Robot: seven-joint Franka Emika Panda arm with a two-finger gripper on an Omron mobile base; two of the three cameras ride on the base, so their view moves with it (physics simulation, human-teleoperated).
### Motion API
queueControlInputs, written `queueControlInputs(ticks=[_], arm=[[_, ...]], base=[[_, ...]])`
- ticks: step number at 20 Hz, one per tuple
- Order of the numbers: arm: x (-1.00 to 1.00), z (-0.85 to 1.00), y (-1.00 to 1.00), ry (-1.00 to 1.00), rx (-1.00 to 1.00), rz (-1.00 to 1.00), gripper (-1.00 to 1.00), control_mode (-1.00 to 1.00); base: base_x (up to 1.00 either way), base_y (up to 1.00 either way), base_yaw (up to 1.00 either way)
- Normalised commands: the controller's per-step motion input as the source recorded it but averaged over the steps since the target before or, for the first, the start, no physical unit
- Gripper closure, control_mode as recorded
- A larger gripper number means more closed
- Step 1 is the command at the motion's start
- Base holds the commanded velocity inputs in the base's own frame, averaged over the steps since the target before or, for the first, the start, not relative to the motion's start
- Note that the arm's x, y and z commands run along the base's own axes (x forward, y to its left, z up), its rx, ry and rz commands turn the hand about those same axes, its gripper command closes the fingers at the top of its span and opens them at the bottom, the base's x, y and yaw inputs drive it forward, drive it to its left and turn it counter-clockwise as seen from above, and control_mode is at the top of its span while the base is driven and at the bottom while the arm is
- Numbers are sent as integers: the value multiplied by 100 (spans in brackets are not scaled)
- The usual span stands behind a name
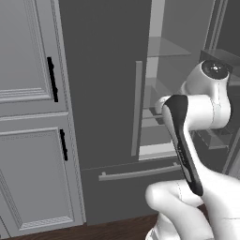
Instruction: Take the strawberry from the fridge and place it on top of the pancake, located on the dining counter.
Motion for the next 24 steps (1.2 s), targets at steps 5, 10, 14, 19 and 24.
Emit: queueControlInputs(ticks=[5,10,14,19,24], arm=[[67,-4,14,0,0,0,-100,-100],[55,-16,12,0,0,0,-100,-100],[48,-19,5,0,2,0,-100,-100],[38,-31,3,0,3,0,-100,-100],[53,-25,12,0,0,0,-100,-100]], base=[[0,0,0],[0,0,0],[0,0,0],[0,0,0],[0,0,0]])
